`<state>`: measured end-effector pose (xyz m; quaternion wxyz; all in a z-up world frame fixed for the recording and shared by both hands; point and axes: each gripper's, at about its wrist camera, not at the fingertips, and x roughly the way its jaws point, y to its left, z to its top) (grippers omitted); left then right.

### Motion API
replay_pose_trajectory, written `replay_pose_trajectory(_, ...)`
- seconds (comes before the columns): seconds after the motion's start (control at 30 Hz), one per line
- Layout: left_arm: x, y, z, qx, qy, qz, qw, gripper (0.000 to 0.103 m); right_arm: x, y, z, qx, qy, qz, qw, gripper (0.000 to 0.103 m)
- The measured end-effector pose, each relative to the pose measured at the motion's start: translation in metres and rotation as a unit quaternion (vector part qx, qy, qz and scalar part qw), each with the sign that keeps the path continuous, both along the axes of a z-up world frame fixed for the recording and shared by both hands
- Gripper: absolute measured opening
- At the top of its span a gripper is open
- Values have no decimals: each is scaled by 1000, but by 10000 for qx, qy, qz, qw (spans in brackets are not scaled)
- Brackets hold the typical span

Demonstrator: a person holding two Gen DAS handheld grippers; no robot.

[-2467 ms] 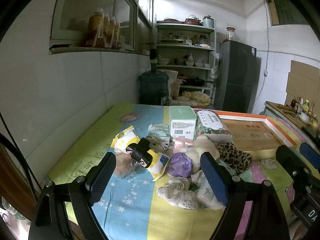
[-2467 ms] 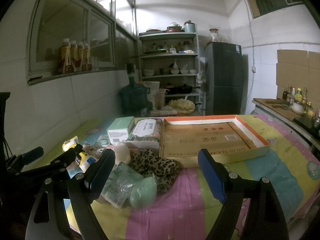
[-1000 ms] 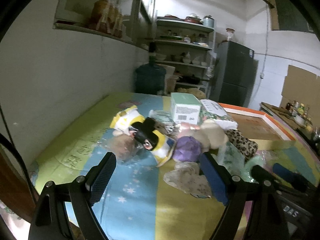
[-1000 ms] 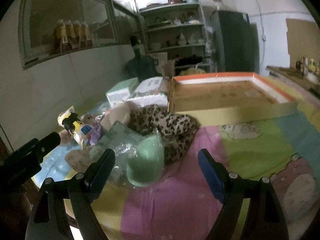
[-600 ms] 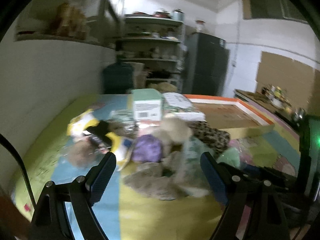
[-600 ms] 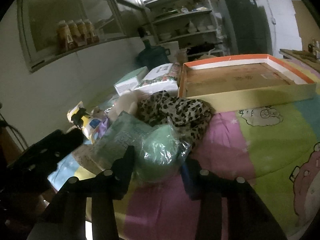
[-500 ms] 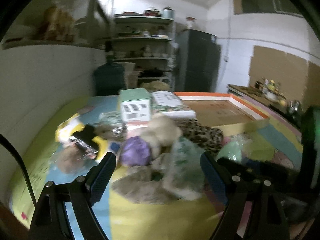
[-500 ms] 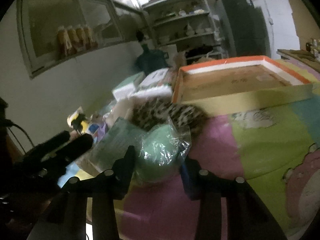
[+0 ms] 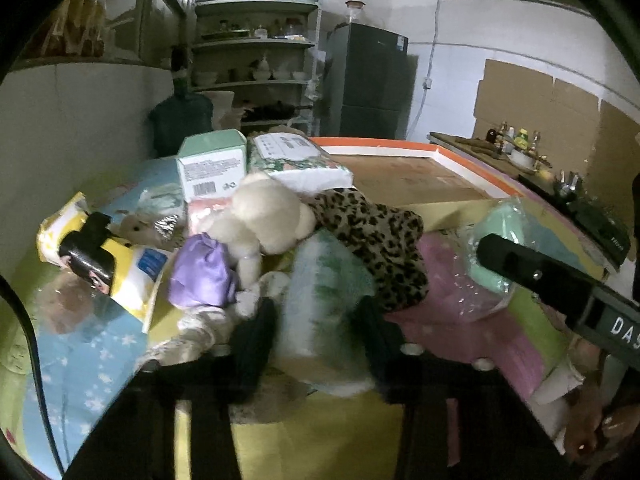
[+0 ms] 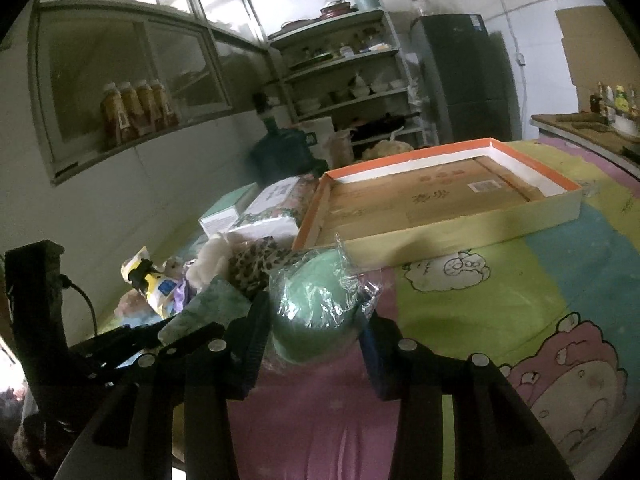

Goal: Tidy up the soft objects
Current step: 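Grasp the green mesh bag with the right tool while the left tool grasps a tissue pack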

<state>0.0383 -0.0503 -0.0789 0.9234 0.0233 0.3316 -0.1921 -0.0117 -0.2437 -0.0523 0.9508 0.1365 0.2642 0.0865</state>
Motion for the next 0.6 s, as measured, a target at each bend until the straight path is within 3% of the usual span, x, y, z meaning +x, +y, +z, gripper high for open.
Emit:
replay_pose_trajectory(0.13,-3,3,2,-182,26,-23,9998,25,-1,1,0,-3,-3,-9,10000,44)
replay_pose_trajectory(0.37,-8,1,18,-279,-97,6,9996,24,-5,-5,6,7,-169,-72,9998,44)
replay_pose_trajectory(0.6,-9,-15,56,-445,-409,-131,9981,24,-4,-28,18,25,-372,-188,9991,44)
